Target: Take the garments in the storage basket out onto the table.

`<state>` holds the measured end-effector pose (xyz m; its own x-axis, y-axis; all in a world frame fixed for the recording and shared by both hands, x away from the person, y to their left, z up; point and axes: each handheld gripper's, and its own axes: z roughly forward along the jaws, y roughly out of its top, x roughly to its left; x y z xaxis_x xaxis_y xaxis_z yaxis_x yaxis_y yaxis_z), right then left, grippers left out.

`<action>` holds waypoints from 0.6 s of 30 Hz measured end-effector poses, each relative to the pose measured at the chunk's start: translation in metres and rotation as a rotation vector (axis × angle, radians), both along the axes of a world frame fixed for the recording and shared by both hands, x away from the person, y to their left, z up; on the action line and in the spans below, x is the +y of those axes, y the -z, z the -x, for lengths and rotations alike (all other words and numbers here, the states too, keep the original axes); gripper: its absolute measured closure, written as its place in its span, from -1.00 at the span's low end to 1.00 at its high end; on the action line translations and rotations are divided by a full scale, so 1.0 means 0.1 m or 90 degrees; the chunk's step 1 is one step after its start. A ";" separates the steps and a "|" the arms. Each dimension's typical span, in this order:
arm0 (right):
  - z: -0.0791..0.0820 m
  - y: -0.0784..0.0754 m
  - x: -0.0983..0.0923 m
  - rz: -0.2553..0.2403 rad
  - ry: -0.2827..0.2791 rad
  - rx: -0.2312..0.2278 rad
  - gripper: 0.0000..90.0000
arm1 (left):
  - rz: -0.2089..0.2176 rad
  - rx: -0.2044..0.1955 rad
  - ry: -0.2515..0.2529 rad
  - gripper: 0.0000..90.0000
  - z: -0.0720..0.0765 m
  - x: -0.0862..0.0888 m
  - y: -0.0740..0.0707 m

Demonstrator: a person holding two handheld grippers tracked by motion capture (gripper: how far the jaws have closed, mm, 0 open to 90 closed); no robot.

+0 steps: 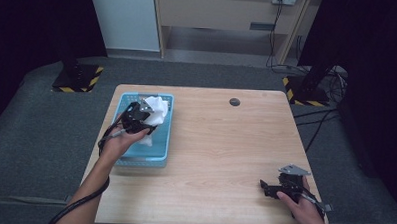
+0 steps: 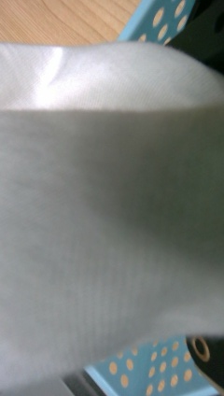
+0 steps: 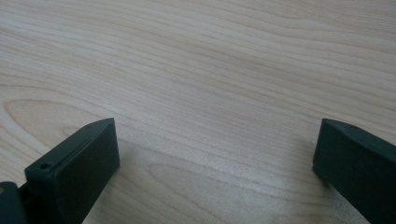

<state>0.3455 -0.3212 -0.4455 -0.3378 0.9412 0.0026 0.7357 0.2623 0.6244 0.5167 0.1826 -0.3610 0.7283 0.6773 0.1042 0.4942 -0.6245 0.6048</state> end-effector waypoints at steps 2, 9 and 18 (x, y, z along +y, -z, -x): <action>0.00 0.00 0.00 0.000 0.000 0.000 -0.99 | 0.004 -0.010 0.001 0.19 0.04 0.00 -0.05; 0.00 0.00 0.00 0.000 0.000 0.000 -0.99 | 0.007 -0.027 0.017 0.19 0.15 -0.07 -0.19; 0.00 0.00 0.00 0.000 0.000 0.000 -0.99 | 0.005 -0.041 0.021 0.19 0.28 -0.06 -0.36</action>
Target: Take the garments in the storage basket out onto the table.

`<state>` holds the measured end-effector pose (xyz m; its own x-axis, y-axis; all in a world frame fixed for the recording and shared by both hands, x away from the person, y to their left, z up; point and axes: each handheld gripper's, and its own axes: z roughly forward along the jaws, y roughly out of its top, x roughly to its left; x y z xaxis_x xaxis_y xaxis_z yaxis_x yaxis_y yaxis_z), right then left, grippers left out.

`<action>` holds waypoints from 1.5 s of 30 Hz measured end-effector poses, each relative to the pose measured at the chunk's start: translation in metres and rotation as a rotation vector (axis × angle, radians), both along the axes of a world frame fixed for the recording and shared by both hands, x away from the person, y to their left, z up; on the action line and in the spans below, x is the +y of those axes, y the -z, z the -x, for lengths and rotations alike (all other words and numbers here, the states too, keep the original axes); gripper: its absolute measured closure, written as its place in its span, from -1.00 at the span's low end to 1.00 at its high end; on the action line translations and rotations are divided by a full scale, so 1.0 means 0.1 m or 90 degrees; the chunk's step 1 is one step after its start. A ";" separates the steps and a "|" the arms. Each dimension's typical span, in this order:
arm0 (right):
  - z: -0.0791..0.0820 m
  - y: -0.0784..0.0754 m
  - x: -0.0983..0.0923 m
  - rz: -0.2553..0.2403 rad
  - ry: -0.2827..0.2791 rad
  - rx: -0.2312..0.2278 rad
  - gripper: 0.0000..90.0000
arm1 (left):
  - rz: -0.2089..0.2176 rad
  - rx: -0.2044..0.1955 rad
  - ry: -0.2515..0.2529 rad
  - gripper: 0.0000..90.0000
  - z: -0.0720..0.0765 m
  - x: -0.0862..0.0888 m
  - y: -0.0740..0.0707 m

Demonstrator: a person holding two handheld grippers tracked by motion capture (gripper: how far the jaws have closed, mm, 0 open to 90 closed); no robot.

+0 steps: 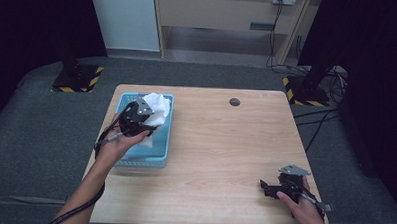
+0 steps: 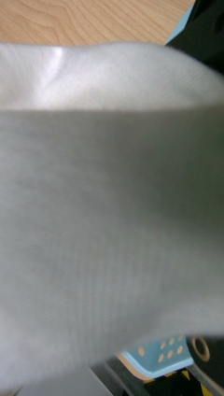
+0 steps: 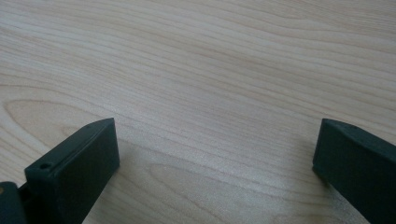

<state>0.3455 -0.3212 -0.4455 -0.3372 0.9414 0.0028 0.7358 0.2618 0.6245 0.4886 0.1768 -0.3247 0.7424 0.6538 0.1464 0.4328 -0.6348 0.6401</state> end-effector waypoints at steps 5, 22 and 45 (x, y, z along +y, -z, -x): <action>0.00 0.00 0.00 0.000 0.000 0.000 -0.99 | -0.002 -0.005 0.006 0.19 0.05 0.00 -0.05; 0.00 0.00 0.00 0.000 0.000 0.000 -0.99 | -0.010 -0.011 0.016 0.19 0.07 -0.23 -0.16; 0.00 0.00 0.00 0.000 0.000 0.000 -0.99 | 0.007 -0.021 0.042 0.19 0.11 -0.61 -0.30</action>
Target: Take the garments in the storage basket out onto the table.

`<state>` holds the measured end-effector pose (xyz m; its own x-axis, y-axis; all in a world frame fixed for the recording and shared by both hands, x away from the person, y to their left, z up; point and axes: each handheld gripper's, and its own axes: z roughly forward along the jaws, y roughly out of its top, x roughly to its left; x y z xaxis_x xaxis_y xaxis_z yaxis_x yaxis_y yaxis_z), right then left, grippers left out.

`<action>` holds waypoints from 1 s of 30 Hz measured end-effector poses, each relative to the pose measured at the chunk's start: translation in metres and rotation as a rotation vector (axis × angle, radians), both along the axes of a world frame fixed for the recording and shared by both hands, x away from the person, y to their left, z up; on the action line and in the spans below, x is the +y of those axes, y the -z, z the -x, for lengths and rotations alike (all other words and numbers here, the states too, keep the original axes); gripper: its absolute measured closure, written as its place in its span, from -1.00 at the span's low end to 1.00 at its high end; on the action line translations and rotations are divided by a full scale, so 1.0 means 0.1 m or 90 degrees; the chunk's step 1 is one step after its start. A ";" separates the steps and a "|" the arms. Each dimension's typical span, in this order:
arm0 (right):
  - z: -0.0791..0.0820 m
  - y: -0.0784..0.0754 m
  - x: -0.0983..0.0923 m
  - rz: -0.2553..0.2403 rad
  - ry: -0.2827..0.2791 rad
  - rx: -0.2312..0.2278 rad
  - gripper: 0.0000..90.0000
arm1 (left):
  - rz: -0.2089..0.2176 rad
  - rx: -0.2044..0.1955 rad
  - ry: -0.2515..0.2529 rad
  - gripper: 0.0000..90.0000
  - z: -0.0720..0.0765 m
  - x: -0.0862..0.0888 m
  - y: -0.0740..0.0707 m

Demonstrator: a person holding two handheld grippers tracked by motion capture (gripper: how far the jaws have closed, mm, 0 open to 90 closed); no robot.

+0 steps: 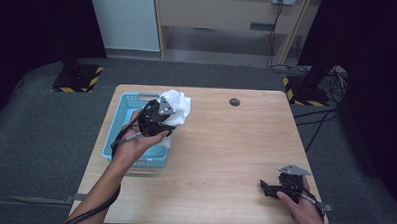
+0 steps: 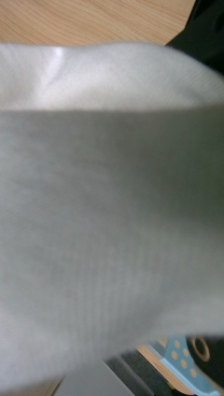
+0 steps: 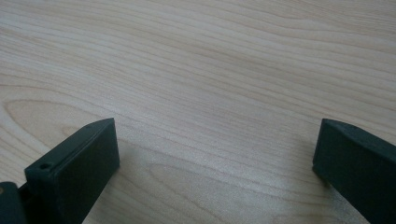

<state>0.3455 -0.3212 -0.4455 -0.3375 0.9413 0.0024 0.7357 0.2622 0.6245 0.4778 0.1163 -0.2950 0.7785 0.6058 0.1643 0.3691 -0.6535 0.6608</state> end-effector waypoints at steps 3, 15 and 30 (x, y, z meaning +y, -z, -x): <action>0.00 0.00 0.00 0.000 0.000 0.000 -0.99 | 0.000 -0.001 0.005 0.19 -0.01 -0.05 -0.01; 0.00 0.00 0.00 0.000 0.000 0.000 -0.99 | -0.005 -0.011 0.024 0.19 -0.06 -0.31 -0.01; 0.00 0.00 0.00 0.000 -0.001 0.000 -0.99 | 0.013 -0.011 0.035 0.19 -0.19 -0.59 0.13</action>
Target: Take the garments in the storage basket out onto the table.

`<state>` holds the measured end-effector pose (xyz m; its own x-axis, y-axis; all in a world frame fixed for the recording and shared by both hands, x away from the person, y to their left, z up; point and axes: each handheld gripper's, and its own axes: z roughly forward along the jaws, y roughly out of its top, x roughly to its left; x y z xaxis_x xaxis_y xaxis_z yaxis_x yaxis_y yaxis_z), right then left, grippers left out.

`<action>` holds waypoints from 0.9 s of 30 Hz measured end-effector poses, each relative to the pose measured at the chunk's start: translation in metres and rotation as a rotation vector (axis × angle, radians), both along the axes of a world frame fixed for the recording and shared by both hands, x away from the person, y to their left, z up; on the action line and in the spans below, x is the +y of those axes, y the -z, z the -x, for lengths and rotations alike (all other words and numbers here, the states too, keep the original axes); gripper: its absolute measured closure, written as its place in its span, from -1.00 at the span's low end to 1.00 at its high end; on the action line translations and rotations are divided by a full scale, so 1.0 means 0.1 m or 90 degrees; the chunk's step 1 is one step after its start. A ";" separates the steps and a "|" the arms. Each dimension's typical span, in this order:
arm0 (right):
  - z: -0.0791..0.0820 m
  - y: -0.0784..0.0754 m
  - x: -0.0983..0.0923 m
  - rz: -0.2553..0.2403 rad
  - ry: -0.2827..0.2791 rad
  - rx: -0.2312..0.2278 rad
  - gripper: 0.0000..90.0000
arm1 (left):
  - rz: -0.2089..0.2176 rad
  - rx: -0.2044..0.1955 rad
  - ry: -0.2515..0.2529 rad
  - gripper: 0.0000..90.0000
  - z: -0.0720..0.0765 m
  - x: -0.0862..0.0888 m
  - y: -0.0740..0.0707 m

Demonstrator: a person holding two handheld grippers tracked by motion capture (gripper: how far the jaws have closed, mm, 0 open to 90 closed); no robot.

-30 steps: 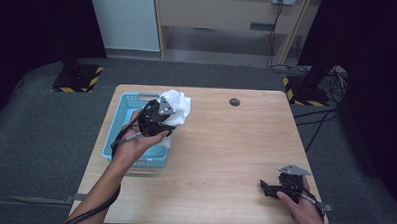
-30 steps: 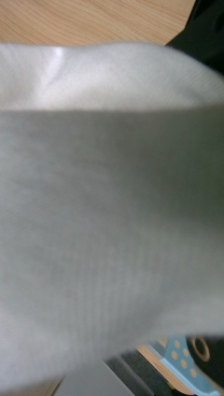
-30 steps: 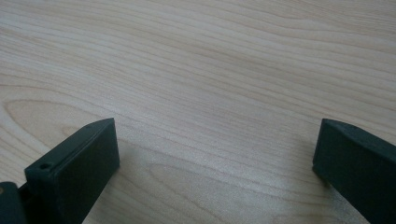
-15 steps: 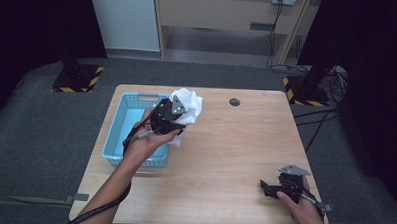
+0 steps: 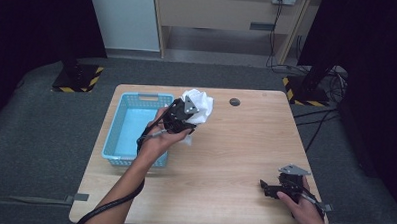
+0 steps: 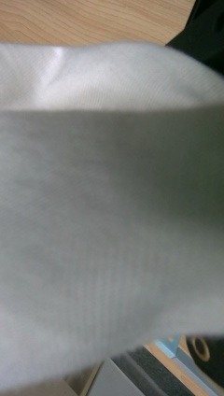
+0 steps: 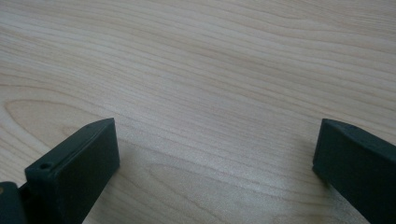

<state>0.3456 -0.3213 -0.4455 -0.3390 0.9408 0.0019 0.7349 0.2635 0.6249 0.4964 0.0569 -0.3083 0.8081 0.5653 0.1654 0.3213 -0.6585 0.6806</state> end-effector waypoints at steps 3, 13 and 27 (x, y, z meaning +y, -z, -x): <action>0.00 0.00 0.00 0.000 0.000 0.000 -0.99 | -0.002 -0.002 0.002 0.19 0.00 -0.03 -0.01; 0.00 0.00 0.00 0.000 0.000 0.000 -0.99 | -0.006 -0.006 0.013 0.19 0.00 -0.15 -0.02; 0.00 0.00 0.00 0.000 -0.001 0.000 -0.99 | -0.008 -0.012 0.022 0.19 -0.03 -0.29 -0.01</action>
